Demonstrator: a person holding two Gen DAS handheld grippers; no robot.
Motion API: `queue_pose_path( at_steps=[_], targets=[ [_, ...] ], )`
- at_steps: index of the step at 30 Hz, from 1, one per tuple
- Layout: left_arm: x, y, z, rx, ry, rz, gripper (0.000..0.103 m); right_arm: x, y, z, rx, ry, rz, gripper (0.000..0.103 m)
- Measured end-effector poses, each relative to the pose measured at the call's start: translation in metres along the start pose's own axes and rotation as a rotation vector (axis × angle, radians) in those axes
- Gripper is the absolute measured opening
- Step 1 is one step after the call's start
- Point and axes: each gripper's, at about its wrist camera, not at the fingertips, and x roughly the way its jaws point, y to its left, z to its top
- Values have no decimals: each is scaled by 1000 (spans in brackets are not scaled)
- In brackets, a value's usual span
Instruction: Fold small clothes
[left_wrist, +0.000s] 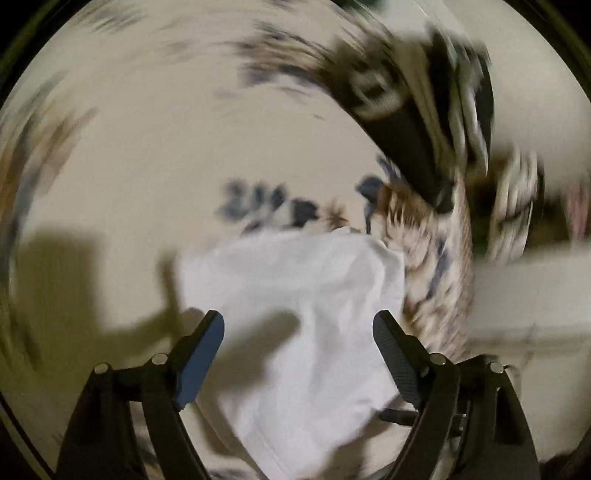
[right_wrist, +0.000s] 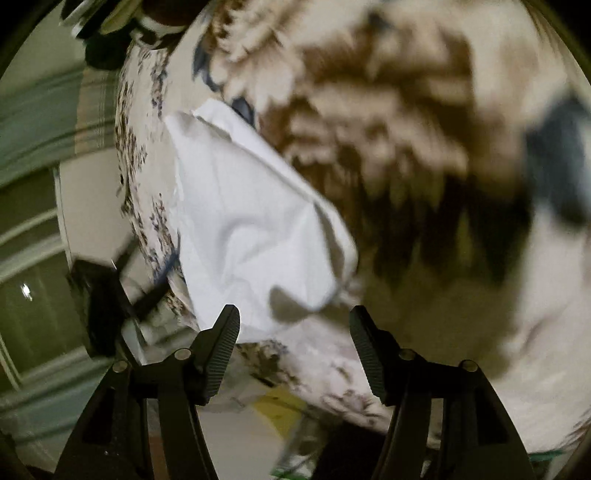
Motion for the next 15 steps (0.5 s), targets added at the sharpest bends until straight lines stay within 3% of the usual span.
queue_pose_path(
  at_steps=[3,8,13,15],
  targets=[
    [38,-17,41,216,161,77,82,21,1,-17,6,-34,1,64],
    [90,-35,55,412,362,91,82,43,-11,-42,106,-118,55,64],
    [100,-40,53,464,401,59,83,62,-28,-61,226,-227,175,64],
    [95,-42,49,484,396,4,83,71,-30,-66,267,-273,228,64]
  ],
)
